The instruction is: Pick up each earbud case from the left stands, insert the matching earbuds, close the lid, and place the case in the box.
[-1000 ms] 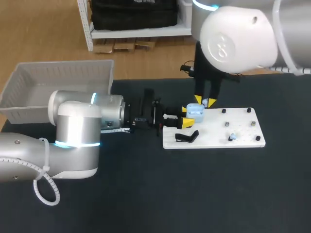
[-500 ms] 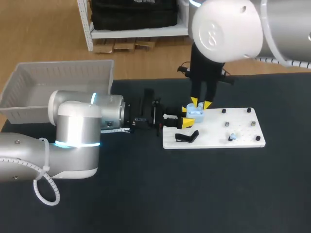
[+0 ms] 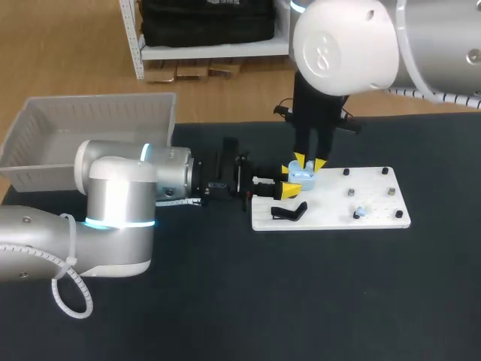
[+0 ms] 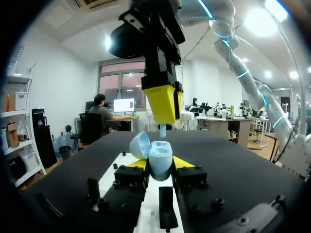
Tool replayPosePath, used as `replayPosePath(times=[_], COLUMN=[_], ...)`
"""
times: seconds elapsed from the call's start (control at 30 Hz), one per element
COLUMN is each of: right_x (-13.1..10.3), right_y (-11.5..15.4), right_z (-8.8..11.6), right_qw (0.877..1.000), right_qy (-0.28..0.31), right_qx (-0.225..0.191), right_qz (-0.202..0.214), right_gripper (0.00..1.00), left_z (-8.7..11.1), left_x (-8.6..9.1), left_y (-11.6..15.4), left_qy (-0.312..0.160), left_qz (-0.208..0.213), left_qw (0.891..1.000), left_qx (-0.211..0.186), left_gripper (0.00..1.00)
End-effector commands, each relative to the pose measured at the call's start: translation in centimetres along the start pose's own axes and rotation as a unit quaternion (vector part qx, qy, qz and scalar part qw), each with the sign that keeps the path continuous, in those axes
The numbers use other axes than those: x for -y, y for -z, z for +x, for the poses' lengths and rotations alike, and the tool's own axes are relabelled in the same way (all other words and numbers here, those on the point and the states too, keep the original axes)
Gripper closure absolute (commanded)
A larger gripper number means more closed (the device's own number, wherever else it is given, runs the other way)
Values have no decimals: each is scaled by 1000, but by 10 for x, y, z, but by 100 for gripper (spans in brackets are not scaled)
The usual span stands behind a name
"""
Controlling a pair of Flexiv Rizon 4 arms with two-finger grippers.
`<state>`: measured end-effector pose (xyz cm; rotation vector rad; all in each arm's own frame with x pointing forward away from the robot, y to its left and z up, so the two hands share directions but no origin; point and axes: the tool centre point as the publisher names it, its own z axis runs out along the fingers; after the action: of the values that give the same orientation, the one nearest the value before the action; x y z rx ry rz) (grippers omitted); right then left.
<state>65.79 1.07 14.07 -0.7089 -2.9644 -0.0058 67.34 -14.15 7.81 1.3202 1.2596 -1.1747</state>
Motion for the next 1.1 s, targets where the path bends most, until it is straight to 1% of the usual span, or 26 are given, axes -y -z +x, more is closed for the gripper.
replayPosePath(times=[0.03, 1.1], right_x=[-1, -4], right_y=[-1, -7], right_z=[-2, -8], right_qw=[1000, 1000], right_qy=[-1, 2], right_qx=[-1, -8], right_qz=[3, 12], right_gripper=[100, 100], left_z=[1, 1], left_x=[-1, -1], left_y=[0, 0], left_qy=[0, 0], left_qz=[1, 1], left_qw=[1000, 1000], left_qx=[0, 0], left_gripper=[100, 100])
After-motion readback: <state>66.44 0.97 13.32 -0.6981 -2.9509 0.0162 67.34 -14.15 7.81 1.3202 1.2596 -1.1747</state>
